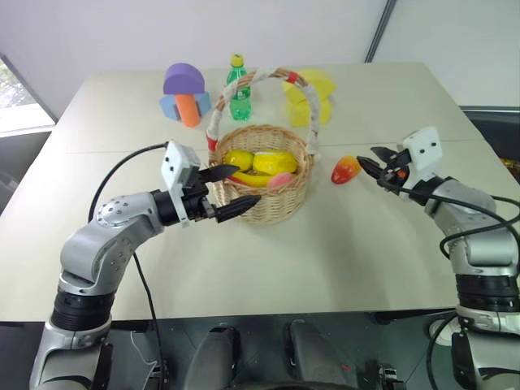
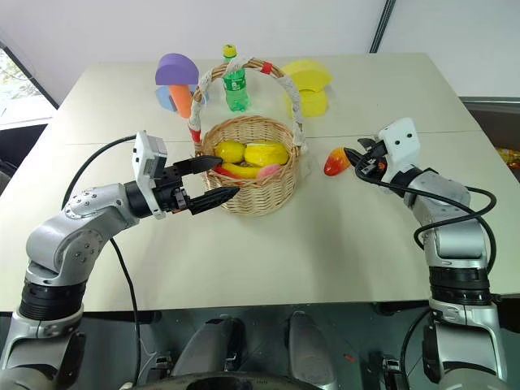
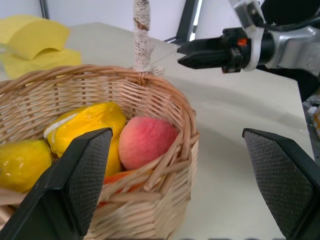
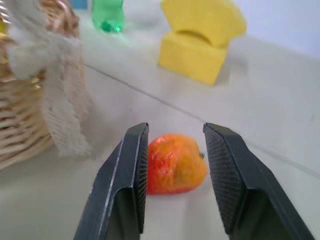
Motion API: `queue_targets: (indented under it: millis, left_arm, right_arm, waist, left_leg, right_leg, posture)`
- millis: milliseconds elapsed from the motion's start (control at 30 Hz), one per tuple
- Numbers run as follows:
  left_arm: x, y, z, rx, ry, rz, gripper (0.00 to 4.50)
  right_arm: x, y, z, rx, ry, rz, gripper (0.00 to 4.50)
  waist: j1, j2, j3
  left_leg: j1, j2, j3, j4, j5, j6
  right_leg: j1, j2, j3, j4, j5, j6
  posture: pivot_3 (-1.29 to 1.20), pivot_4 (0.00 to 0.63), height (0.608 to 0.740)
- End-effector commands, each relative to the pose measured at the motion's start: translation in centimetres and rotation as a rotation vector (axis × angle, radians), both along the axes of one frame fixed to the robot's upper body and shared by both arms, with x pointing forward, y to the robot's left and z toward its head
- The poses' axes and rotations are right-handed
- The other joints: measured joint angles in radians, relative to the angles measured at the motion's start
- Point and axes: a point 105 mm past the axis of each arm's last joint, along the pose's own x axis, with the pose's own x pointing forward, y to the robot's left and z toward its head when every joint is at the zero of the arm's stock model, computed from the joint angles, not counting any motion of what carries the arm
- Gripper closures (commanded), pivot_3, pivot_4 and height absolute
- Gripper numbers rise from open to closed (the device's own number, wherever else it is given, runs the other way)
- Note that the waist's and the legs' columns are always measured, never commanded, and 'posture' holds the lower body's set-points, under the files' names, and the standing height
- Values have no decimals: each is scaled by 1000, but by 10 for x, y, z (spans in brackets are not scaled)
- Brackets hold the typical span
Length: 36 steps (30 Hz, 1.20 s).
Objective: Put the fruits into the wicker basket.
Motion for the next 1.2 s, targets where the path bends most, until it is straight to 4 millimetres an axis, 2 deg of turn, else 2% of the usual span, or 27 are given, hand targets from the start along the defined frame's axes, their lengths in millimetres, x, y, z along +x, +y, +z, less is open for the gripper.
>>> queue_targets:
  millis: [33,133,167,333,500,700,833,933,967,1033,1200]
  left_arm:
    - [-2,8,8,-3,-46,0,0]
    - [-3,7,9,-5,-48,-9,0]
    - [-5,5,11,-13,-48,-27,0]
    - [-19,-7,12,4,-60,-103,0]
    - [-27,-15,11,20,-68,-128,0]
    - [-29,-17,12,22,-70,-130,0]
    - [-31,-18,13,21,-70,-134,0]
    - [-30,-19,13,20,-69,-134,0]
    - [-30,-19,13,20,-68,-135,0]
    - [-30,-19,12,21,-67,-136,0]
    - [-21,-6,12,36,-81,-74,0]
  right_arm:
    - [-4,3,1,23,26,18,1816]
    - [5,6,-2,44,24,-21,340]
    - [11,6,-4,59,23,-54,85]
    - [38,-4,-11,126,24,-224,85]
    - [59,0,-33,234,117,-284,85]
    - [66,-2,-54,261,200,-326,85]
    - [67,-3,-54,290,194,-327,85]
    - [66,-2,-50,298,168,-315,934]
    - [66,-2,-48,295,160,-310,1498]
    - [64,-2,-44,288,143,-300,2151]
    - [39,-8,-17,187,36,-237,2174]
  waist:
    - [1,0,0]
    - [0,0,0]
    - [-1,0,0]
    - [0,0,0]
    - [-1,0,0]
    - [-1,0,0]
    - [-1,0,0]
    - [-2,0,0]
    - [-2,0,0]
    - [-2,0,0]
    - [1,0,0]
  left_leg:
    - [0,0,0,0,0,0]
    - [0,0,0,0,0,0]
    - [0,0,0,0,0,0]
    - [-1,0,0,0,0,0]
    - [-1,-1,0,0,0,0]
    - [-1,-1,1,-1,0,0]
    - [-1,-1,1,-1,0,0]
    - [-1,-1,1,-1,0,0]
    - [-1,-1,1,-1,0,0]
    - [-1,-1,1,-1,0,0]
    - [-1,-1,1,-1,0,0]
  right_leg:
    - [0,0,0,0,0,0]
    - [0,0,0,0,0,0]
    - [-1,0,0,0,0,0]
    - [-1,-1,0,0,0,0]
    - [-1,-1,0,0,0,0]
    - [-2,0,0,0,0,0]
    - [-2,0,0,0,0,0]
    - [-2,0,0,0,0,0]
    - [-2,0,0,0,0,0]
    - [-2,1,0,0,0,0]
    - [-2,1,0,0,0,0]
  posture:
    - [0,150,740]
    - [0,150,740]
    - [0,150,740]
    - [0,150,740]
    - [0,150,740]
    - [0,150,740]
    - [0,150,740]
    - [0,150,740]
    - [0,150,740]
    - [0,150,740]
    - [0,150,740]
